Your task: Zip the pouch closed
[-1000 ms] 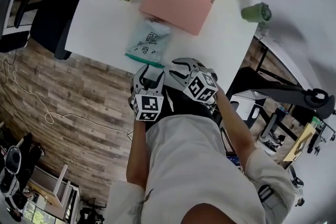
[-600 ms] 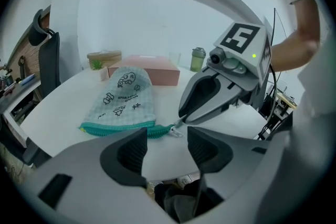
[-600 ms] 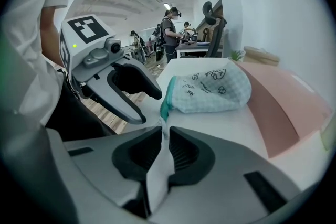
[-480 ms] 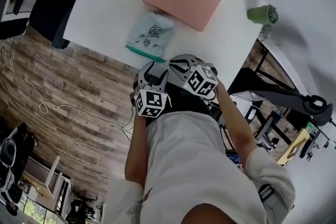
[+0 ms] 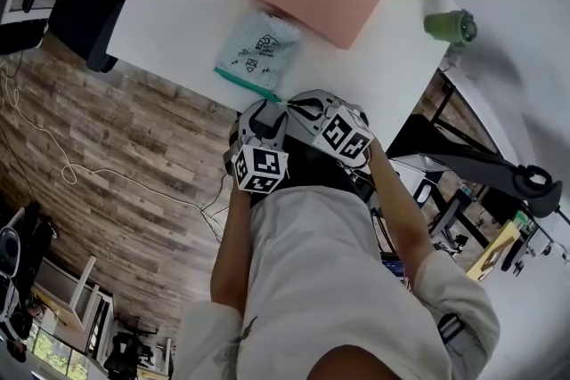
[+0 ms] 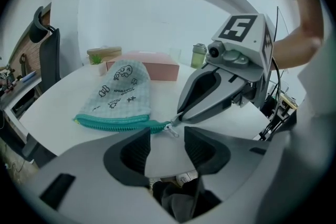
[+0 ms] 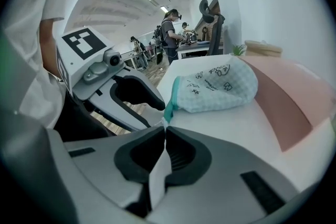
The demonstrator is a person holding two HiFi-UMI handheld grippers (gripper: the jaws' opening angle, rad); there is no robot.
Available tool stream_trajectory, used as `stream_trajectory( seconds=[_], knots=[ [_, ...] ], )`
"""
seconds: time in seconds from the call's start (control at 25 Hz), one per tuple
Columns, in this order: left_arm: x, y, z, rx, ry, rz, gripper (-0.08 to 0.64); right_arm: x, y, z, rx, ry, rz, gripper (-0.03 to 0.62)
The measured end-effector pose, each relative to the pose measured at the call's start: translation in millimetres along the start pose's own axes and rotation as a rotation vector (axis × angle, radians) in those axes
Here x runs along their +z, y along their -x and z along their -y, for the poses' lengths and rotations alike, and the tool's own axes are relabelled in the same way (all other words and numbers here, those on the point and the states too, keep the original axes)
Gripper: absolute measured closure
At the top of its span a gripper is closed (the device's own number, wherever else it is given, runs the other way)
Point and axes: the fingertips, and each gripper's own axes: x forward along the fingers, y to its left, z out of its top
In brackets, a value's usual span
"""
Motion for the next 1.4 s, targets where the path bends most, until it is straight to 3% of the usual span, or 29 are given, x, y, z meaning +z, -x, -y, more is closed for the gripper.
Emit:
stream_trajectory(
  seconds=[0.28,0.52,0.8,1.4],
  knots=[
    [-6,-2,0,0.025,0.014,-0.022,0.417,5,1,-7,0.023,-0.048,0.052,0.584],
    [-6,-3,-4,0.056,0.003,-0.035,0.552,5,-1,-8,0.019,-0.043,0.05,0.584],
    [-5,-1,-2,0.022,-0.012,-0.035,0.56,4,-4,-3,-0.024,0.0,0.003,0.549],
    [-2,5,-11,0.003,-0.008,-0.033,0.56,8,-3,1,-0.052,-0.014,0.002,0.587]
  ],
)
